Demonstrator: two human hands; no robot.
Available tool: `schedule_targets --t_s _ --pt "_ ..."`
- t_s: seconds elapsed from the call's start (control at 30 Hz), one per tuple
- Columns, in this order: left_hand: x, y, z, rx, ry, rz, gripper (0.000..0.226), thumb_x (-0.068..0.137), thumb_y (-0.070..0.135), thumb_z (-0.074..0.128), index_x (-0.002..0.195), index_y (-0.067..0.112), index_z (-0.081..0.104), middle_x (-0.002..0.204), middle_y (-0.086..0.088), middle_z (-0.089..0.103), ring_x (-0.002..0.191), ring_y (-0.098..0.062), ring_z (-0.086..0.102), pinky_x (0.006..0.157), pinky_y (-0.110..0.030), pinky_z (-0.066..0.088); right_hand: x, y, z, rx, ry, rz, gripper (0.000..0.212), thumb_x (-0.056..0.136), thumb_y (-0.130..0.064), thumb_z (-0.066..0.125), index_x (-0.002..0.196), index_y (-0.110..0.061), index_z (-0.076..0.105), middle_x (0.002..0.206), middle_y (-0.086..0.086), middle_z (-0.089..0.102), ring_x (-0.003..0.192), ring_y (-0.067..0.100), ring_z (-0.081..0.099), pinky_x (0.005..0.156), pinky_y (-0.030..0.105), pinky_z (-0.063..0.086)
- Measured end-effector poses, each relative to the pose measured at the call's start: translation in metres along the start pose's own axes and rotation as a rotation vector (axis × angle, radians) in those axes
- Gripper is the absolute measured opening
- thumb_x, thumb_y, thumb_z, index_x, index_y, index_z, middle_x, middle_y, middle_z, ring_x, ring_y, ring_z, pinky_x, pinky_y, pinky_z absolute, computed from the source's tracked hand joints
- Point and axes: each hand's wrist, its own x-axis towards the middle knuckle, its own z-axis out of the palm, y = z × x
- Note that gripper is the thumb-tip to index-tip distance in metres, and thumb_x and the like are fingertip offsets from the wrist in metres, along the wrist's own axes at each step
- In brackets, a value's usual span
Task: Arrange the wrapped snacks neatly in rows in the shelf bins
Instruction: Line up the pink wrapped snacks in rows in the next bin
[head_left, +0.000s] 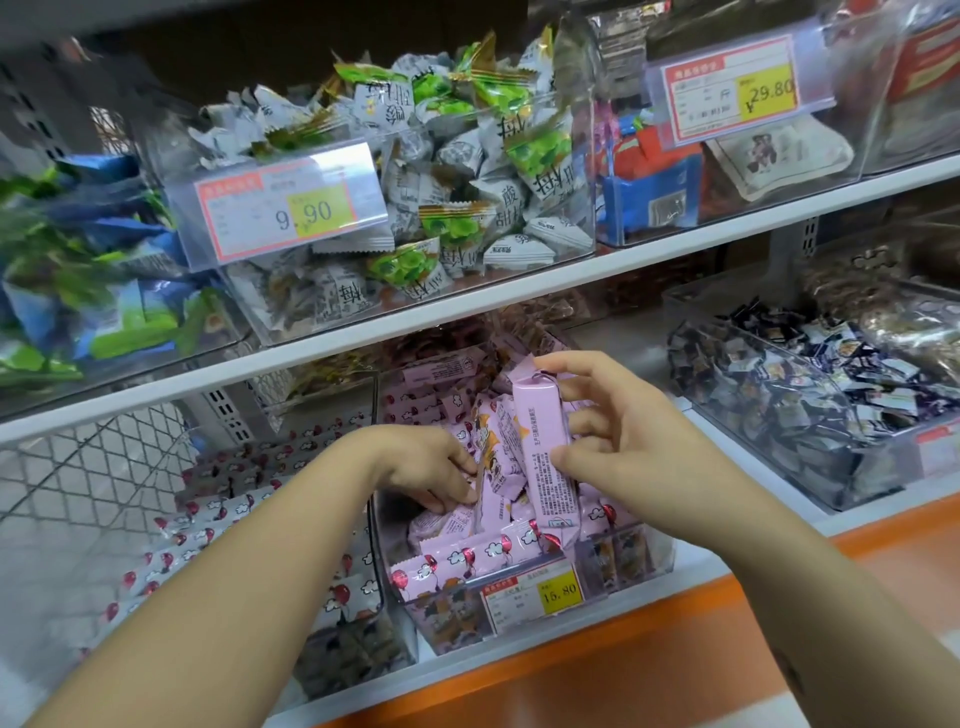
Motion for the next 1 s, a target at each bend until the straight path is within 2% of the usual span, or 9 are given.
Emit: schedule_targets --t_s 0.1,0.27,0.4,0.47,0.53,0.6,0.67,0.83,1.0 --pt "0.001 -0.001 0.001 0.028 -0.002 -0.003 0.045 0.088 0.002 0.063 0.130 0.005 0.050 0.092 -0.003 0.060 0.077 -0.010 0.059 0.066 -0.015 0.053 -0.001 0.000 -0.002 0.007 -0.008 0.010 0.059 0.081 0.009 0.055 0.119 -0.036 0.050 0.099 -0.011 0.050 0.058 0.001 0.046 0.061 0.020 0.045" --pt "0.001 0.001 0.001 0.083 -0.030 -0.028 0.045 0.089 -0.001 0.059 0.132 0.003 0.047 0.105 -0.009 0.061 0.084 -0.014 0.059 0.063 -0.015 0.051 -0.001 0.001 -0.003 0.028 -0.030 0.015 0.059 0.082 0.011 0.055 0.114 -0.038 0.051 0.100 -0.008 0.049 0.060 0.000 0.048 0.063 0.021 0.047" --pt "-0.001 0.005 0.004 0.184 -0.025 -0.021 0.045 0.089 0.006 0.063 0.131 0.008 0.049 0.108 -0.005 0.059 0.099 -0.015 0.053 0.080 -0.023 0.047 -0.001 0.001 -0.005 0.034 -0.042 0.025 0.059 0.082 0.011 0.055 0.113 -0.039 0.050 0.103 -0.006 0.049 0.060 -0.001 0.048 0.062 0.020 0.047" --pt "-0.003 0.006 0.005 0.296 -0.034 -0.012 0.043 0.089 0.013 0.065 0.130 0.010 0.051 0.103 0.000 0.058 0.096 -0.014 0.050 0.085 -0.027 0.044 -0.001 0.001 -0.005 0.036 -0.042 0.027 0.059 0.082 0.011 0.055 0.113 -0.039 0.050 0.103 -0.007 0.050 0.059 0.000 0.048 0.061 0.021 0.046" --pt "-0.005 0.007 0.007 0.423 -0.030 -0.011 0.038 0.088 0.022 0.066 0.123 0.013 0.054 0.092 0.005 0.054 0.089 -0.015 0.048 0.083 -0.028 0.041 -0.001 0.001 -0.005 0.039 -0.044 0.026 0.059 0.082 0.011 0.055 0.113 -0.039 0.050 0.101 -0.009 0.051 0.060 0.002 0.049 0.062 0.022 0.046" --pt "-0.008 0.008 0.008 0.487 -0.008 -0.025 0.037 0.087 0.027 0.066 0.120 0.016 0.053 0.098 0.004 0.052 0.090 -0.017 0.048 0.083 -0.030 0.040 -0.001 0.000 -0.005 0.039 -0.047 0.026 0.059 0.082 0.011 0.055 0.113 -0.038 0.049 0.100 -0.010 0.051 0.060 0.001 0.050 0.063 0.023 0.047" --pt "-0.008 0.008 0.009 0.496 0.023 -0.030 0.036 0.086 0.026 0.067 0.117 0.019 0.051 0.101 0.002 0.051 0.090 -0.018 0.047 0.081 -0.030 0.040 -0.002 -0.001 -0.005 0.047 -0.050 0.025 0.058 0.083 0.012 0.054 0.112 -0.038 0.049 0.101 -0.011 0.051 0.060 -0.001 0.051 0.063 0.023 0.048" --pt "-0.007 0.005 0.009 0.449 0.063 0.013 0.026 0.081 0.018 0.070 0.087 0.026 0.046 0.083 0.004 0.050 0.077 -0.017 0.046 0.070 -0.029 0.039 -0.002 -0.003 -0.006 0.069 -0.055 0.028 0.058 0.083 0.013 0.053 0.110 -0.038 0.049 0.100 -0.011 0.051 0.061 0.000 0.051 0.063 0.023 0.047" --pt "-0.023 0.007 0.008 0.485 0.147 0.061 0.034 0.081 0.024 0.073 0.102 0.023 0.046 0.084 0.007 0.053 0.077 -0.014 0.048 0.071 -0.029 0.039 -0.003 -0.004 -0.007 0.075 -0.060 0.024 0.057 0.083 0.013 0.053 0.112 -0.036 0.049 0.100 -0.011 0.051 0.061 -0.002 0.051 0.061 0.020 0.047"
